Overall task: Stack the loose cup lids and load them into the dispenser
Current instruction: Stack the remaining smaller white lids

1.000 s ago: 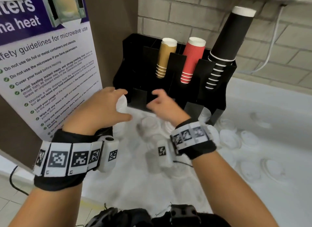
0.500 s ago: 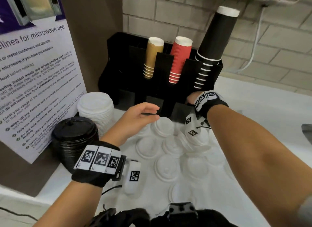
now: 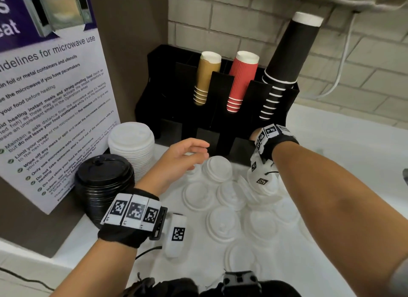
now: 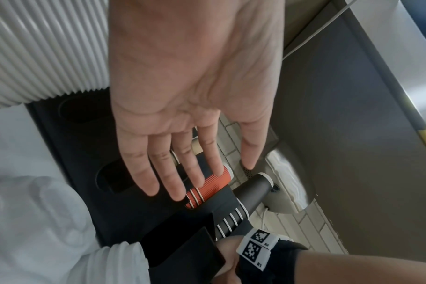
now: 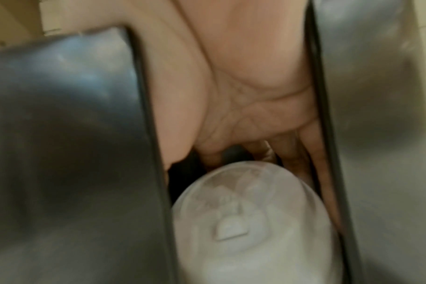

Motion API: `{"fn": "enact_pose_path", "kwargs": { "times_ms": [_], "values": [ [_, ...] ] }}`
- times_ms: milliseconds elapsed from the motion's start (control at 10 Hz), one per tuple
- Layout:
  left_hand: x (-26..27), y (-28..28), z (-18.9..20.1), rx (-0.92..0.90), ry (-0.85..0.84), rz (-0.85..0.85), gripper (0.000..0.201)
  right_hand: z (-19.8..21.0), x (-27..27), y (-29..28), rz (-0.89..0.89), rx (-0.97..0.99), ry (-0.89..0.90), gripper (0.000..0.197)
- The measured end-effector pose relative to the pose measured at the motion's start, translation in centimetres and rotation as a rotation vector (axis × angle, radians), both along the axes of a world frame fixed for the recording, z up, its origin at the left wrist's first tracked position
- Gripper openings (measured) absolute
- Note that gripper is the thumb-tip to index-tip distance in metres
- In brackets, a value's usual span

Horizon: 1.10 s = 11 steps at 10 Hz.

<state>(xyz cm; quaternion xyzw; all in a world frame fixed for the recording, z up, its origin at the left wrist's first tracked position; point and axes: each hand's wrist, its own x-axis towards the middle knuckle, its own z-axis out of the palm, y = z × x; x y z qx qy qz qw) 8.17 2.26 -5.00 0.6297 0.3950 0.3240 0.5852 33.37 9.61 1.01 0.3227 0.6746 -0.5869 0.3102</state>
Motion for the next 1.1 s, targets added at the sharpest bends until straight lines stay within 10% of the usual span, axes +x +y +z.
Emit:
{"fn": "enact_pose_path", "kwargs": {
  "times_ms": [200,500,800,900,1100],
  "values": [
    [-0.2,0.0,-0.4,0.001,-0.026,-0.002,0.022,-2.6,1.1,-1.0,-0.659,1.044,-0.625,0.052],
    [0.2,0.0,-0.9,0.002,-0.058,-0.038,0.022,1.1,0.6,-3.5,-1.040,1.323,-0.819,0.074],
    [1.3,-0.1,-0.3,0.016,-0.148,-0.049,0.031,1.5,1.1,-7.6,-1.428,1.221,-0.068,0.064],
    [1.5,-0.4,0.1,-0.037,-0.302,-0.052,0.059,3.0,-0.8,-8.7,-1.313,0.876,0.223,0.047],
    [2.8,-0.2,1.0,-0.095,-0.460,-0.010,0.033,3.1,-3.9,-7.7,-1.108,0.648,0.280,0.020]
  ]
}}
